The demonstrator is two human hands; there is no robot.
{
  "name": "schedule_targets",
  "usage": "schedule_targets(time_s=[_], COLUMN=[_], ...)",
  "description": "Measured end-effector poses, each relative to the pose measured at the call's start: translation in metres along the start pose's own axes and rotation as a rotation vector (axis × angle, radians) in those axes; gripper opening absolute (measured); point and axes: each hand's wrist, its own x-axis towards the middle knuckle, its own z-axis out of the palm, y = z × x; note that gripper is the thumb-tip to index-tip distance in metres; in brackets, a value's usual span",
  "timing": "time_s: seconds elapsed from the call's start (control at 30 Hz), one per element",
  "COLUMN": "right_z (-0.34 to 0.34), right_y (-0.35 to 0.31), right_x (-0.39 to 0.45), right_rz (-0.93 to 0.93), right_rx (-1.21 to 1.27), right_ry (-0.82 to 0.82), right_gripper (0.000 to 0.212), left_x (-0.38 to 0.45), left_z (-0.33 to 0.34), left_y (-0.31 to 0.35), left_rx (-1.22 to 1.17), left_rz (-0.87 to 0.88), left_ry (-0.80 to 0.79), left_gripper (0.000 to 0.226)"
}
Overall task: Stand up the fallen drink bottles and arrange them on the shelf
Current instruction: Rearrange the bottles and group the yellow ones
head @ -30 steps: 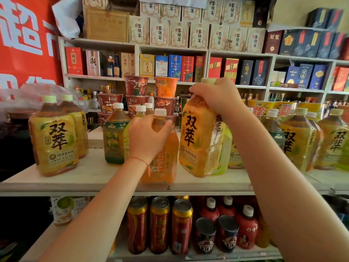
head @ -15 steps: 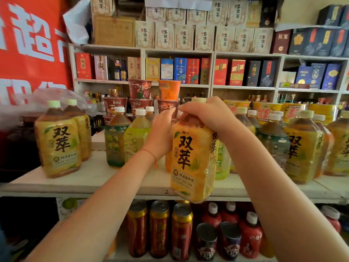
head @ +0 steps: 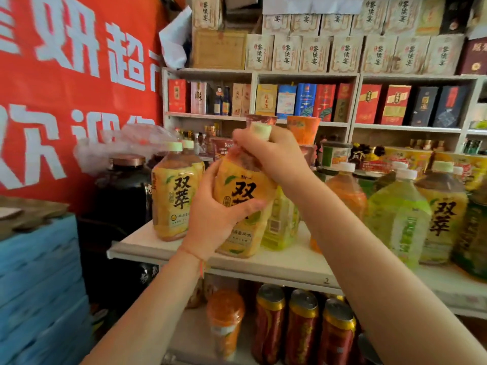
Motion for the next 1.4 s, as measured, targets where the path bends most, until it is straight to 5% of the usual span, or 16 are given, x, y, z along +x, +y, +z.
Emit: schedule_targets(time_s=[0.17,0.43,0.6,0.77,0.9,0.93,1.0,1.1,1.27,1.4], right_z=[0.057,0.083,0.092,0.087,0.041,0.030,0.014,0.004,-0.001,-0.018], right_y=[0.027,0.068,0.070,0.065,0.071,0.074,0.085,0.104,0.111,0.117], right_x=[0.006,0.005,0.007,0.010,0.005,0.005,0.005,0.001,0.001,-0.002], right_rz=[0.072,0.044,0.045,-0.040,-0.154,-0.099,0.085,0.193,0.084,0.129], right_rx=[-0.193,-0.317,-0.372,-0.452,-0.799,-0.912,-1.080,-1.142,-1.204,-1.270], right_ry=[-0.096,0.052,0.059,0.046,0.437,0.469,0.283,0.022,0.081,0.106], right_gripper=[0.071,0.065,0.063,0.030,0.021,0.031,0.057,0.066,0.053,0.066], left_x=[0.017,0.018,0.017,0.014,0.000,-0.002,-0.002,0.011,0.040,0.054], left_z=[-0.027,-0.030,-0.032,-0.025,0.001,0.012,0.033,0.062,0.086,0.094], left_y=[-0.026,-0.063,-0.062,-0.059,-0.049,-0.044,-0.034,-0.033,-0.044,-0.042], left_rx=[0.037,0.273,0.520,0.714,0.630,0.532,0.342,0.210,0.282,0.357], left_rz=[-0.069,-0.098,0.229,0.501,0.570,0.521,0.289,-0.015,-0.128,-0.209], left_ry=[0.174,0.117,0.130,0.148,0.033,-0.050,-0.188,-0.174,-0.005,0.061], left_gripper=[0.094,0.099,0.087,0.072,0.061,0.061,0.062,0.064,0.072,0.077])
